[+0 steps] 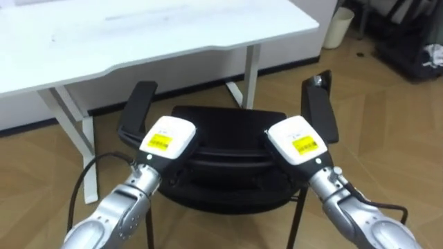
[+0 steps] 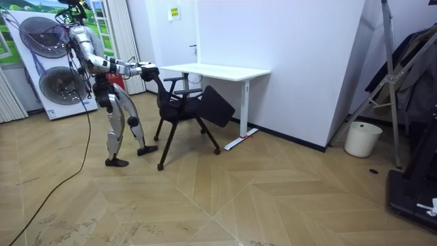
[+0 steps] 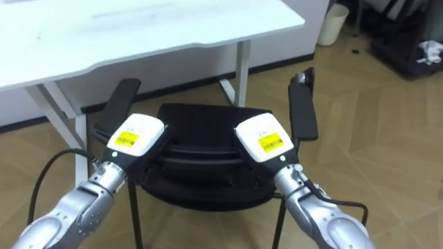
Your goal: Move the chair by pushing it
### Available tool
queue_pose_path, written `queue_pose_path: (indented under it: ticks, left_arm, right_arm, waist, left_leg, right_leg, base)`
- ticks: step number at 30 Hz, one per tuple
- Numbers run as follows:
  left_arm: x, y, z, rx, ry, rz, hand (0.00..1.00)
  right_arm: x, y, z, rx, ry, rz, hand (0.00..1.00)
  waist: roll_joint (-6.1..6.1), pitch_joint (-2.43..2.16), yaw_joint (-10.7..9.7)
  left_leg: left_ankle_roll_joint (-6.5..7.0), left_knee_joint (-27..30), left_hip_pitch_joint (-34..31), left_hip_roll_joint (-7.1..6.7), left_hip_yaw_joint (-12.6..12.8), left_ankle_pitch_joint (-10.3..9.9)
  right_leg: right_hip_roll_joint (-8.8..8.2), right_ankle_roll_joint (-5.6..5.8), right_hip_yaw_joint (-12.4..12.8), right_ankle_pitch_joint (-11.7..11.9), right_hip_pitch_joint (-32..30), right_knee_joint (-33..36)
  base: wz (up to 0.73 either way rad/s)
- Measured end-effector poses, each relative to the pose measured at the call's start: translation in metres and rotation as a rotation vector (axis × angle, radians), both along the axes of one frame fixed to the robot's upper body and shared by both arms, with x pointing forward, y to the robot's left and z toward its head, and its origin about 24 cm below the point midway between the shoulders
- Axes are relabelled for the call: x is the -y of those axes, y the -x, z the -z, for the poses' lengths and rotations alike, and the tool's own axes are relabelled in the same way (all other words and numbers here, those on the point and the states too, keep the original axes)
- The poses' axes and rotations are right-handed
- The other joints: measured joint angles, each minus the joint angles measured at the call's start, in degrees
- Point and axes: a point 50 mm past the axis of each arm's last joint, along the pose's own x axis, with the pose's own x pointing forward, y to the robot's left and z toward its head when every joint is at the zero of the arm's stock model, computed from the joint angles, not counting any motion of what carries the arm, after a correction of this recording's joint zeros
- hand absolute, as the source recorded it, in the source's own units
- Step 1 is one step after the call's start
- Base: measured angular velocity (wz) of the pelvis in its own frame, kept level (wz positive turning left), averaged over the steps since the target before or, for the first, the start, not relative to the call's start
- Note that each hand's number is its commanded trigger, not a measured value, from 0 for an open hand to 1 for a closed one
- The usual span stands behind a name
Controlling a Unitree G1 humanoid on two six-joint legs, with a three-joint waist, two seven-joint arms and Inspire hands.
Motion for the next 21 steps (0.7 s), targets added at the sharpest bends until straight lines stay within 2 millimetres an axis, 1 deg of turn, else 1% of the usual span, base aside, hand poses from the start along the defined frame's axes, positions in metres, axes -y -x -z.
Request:
queue_pose_path:
  ticks: [1, 2, 3, 4, 5, 6, 7, 8, 9, 10, 11, 12, 13, 14, 15, 16, 17, 18, 19, 20, 21]
  left_arm:
    - [0.000, -0.001, -0.003, 0.004, -0.007, 0.000, 1.00]
    - [0.000, -0.001, -0.004, 0.004, -0.012, 0.003, 1.00]
    - [0.001, -0.003, -0.006, 0.008, -0.014, 0.011, 1.00]
    - [0.002, -0.005, -0.008, 0.013, -0.018, 0.013, 1.00]
    - [-0.002, -0.007, -0.011, 0.021, -0.026, 0.005, 1.00]
    - [-0.003, -0.009, -0.015, 0.031, -0.034, 0.009, 1.00]
    - [-0.005, -0.009, -0.016, 0.033, -0.041, 0.009, 1.00]
    - [-0.007, -0.009, -0.015, 0.029, -0.057, 0.014, 1.00]
    - [-0.006, -0.010, -0.013, 0.025, -0.077, 0.026, 1.00]
    - [-0.006, -0.010, -0.011, 0.019, -0.082, 0.028, 1.00]
    - [-0.006, -0.009, -0.006, 0.004, -0.088, 0.033, 1.00]
    - [-0.005, -0.009, -0.003, 0.003, -0.084, 0.028, 1.00]
    - [-0.005, -0.009, -0.001, -0.004, -0.080, 0.021, 1.00]
    - [-0.005, -0.009, 0.003, -0.013, -0.074, 0.012, 1.00]
    - [-0.005, -0.009, 0.005, -0.019, -0.070, 0.008, 1.00]
    - [-0.006, -0.009, 0.007, -0.022, -0.072, 0.006, 1.00]
    - [-0.009, -0.010, 0.006, -0.016, -0.078, 0.005, 1.00]
    - [-0.014, -0.010, 0.004, -0.003, -0.090, 0.005, 1.00]
    - [-0.016, -0.011, 0.002, 0.006, -0.094, 0.006, 1.00]
    - [-0.020, -0.011, 0.000, 0.014, -0.106, 0.003, 1.00]
    - [-0.023, -0.011, 0.000, 0.018, -0.116, -0.004, 1.00]
  right_arm:
    - [-0.001, 0.000, -0.001, 0.002, -0.008, 0.002, 1.00]
    - [0.000, 0.000, -0.001, 0.004, -0.012, 0.006, 1.00]
    - [0.002, -0.001, -0.004, 0.009, -0.015, 0.010, 1.00]
    - [0.002, -0.001, -0.004, 0.011, -0.023, 0.013, 1.00]
    - [-0.002, -0.002, -0.006, 0.017, -0.038, 0.011, 1.00]
    - [-0.004, -0.001, -0.005, 0.013, -0.045, 0.006, 1.00]
    - [-0.005, 0.001, -0.004, 0.007, -0.053, 0.005, 1.00]
    - [-0.009, 0.006, 0.002, -0.017, -0.070, 0.006, 1.00]
    - [-0.010, 0.009, 0.009, -0.047, -0.084, 0.019, 1.00]
    - [-0.011, 0.010, 0.011, -0.058, -0.086, 0.022, 1.00]
    - [-0.010, 0.011, 0.016, -0.078, -0.085, 0.027, 1.00]
    - [-0.011, 0.009, 0.018, -0.086, -0.080, 0.028, 1.00]
    - [-0.011, 0.008, 0.018, -0.085, -0.072, 0.026, 1.00]
    - [-0.011, 0.007, 0.019, -0.083, -0.054, 0.020, 1.00]
    - [-0.013, 0.005, 0.021, -0.088, -0.045, 0.019, 1.00]
    - [-0.014, 0.005, 0.021, -0.091, -0.045, 0.019, 1.00]
    - [-0.019, 0.004, 0.022, -0.093, -0.048, 0.014, 1.00]
    - [-0.024, 0.003, 0.023, -0.091, -0.049, 0.010, 1.00]
    - [-0.027, 0.002, 0.023, -0.089, -0.049, 0.008, 1.00]
    - [-0.032, 0.001, 0.022, -0.084, -0.052, 0.007, 1.00]
    - [-0.036, -0.001, 0.022, -0.082, -0.047, 0.001, 1.00]
  waist:
    - [-0.78, -0.07, 0.9]
    - [-1.69, -0.10, 1.1]
    - [-2.01, -0.13, 1.1]
    - [-2.25, -0.01, 1.2]
    - [-3.23, -0.04, 1.2]
    - [-3.83, -0.21, 1.2]
    - [-4.22, -0.09, 1.2]
    - [-4.59, 0.23, 1.1]
    - [-4.06, 0.12, 1.0]
    - [-3.67, 0.19, 1.0]
    - [-3.05, 0.28, 1.5]
    - [-2.14, 0.76, 2.3]
    - [-1.62, 0.82, 2.4]
    - [-0.88, 0.80, 2.9]
    - [-0.18, 0.86, 2.7]
    - [0.01, 0.78, 2.7]
    - [-0.01, 0.71, 2.8]
    - [0.02, 0.69, 2.9]
    - [-0.01, 0.67, 3.0]
    - [0.01, 0.61, 3.0]
    - [0.04, 0.63, 3.1]
  left_leg:
    - [1.10, 0.6, 0.0, -0.26, 0.5, 0.4]
    - [1.70, 1.0, 0.1, -1.07, 2.6, -0.1]
    - [2.94, 0.9, 0.1, -2.12, 4.3, -1.0]
    - [3.82, 1.0, 0.1, -2.47, 4.4, -1.5]
    - [4.55, 2.6, 0.3, -2.58, 5.6, -2.6]
    - [4.90, 4.4, 0.5, -2.58, 6.4, -4.4]
    - [4.86, 5.2, 0.8, -2.55, 6.2, -5.4]
    - [4.66, 7.0, 1.4, -1.93, 4.3, -7.5]
    - [4.17, 8.8, 1.8, -0.85, 1.4, -9.5]
    - [4.00, 9.1, 2.3, -0.60, -0.6, -9.8]
    - [3.74, 8.7, 3.1, -0.83, -4.2, -10.0]
    - [3.54, 8.2, 4.0, -1.39, -6.9, -10.1]
    - [3.53, 7.7, 4.5, -2.00, -8.7, -10.1]
    - [3.37, 6.5, 5.4, -3.17, -11.8, -9.9]
    - [3.02, 5.7, 6.4, -3.89, -15.3, -9.7]
    - [2.84, 5.4, 6.6, -4.12, -17.1, -9.6]
    - [2.18, 5.0, 7.2, -4.18, -20.3, -9.1]
    - [1.53, 4.8, 7.3, -4.23, -24.5, -8.7]
    - [1.05, 4.6, 7.4, -4.24, -26.7, -8.5]
    - [0.01, 4.5, 7.7, -4.27, -31.1, -8.4]
    - [-1.05, 4.5, 8.2, -4.28, -35.6, -8.5]
  right_leg:
    - [-0.40, 1.04, 0.1, -0.6, 0.3, 0.3]
    - [-0.85, 1.56, -0.1, -0.9, 0.8, 0.7]
    - [-1.07, 2.36, -0.1, -1.3, 0.9, 2.0]
    - [-1.34, 2.65, 0.0, -1.4, 0.8, 3.3]
    - [-2.17, 2.74, -0.1, -1.5, 0.1, 7.2]
    - [-3.18, 3.22, 0.1, -1.2, -1.2, 12.5]
    - [-3.71, 3.88, 0.2, -0.7, -1.9, 15.3]
    - [-3.71, 5.26, 0.4, 1.7, -3.2, 20.8]
    - [-2.86, 5.80, 0.9, 6.3, -4.4, 25.1]
    - [-2.54, 5.86, 1.4, 9.0, -5.1, 27.3]
    - [-2.91, 5.23, 2.7, 11.3, -6.8, 32.0]
    - [-3.92, 5.01, 3.8, 11.2, -8.8, 36.2]
    - [-4.67, 4.98, 4.1, 11.2, -9.8, 37.5]
    - [-6.06, 4.83, 5.2, 11.1, -11.7, 38.9]
    - [-6.83, 4.57, 5.7, 10.7, -12.9, 38.4]
    - [-6.77, 4.28, 6.6, 10.2, -13.7, 38.0]
    - [-6.52, 4.17, 7.9, 8.9, -15.1, 36.0]
    - [-5.81, 4.03, 8.7, 7.7, -16.4, 32.1]
    - [-5.48, 3.87, 9.4, 7.2, -17.0, 29.5]
    - [-4.44, 3.94, 10.4, 7.0, -18.2, 23.9]
    - [-3.41, 3.83, 13.1, 7.1, -18.8, 17.6]
  base:
    - [0.09]
    - [0.27]
    - [0.39]
    - [0.39]
    - [0.45]
    - [0.50]
    - [0.61]
    - [0.60]
    - [0.60]
    - [0.44]
    - [0.11]
    - [0.00]
    - [-0.08]
    - [0.15]
    - [0.23]
    - [0.36]
    - [0.35]
    - [0.34]
    - [0.38]
    - [0.44]
    - [0.48]
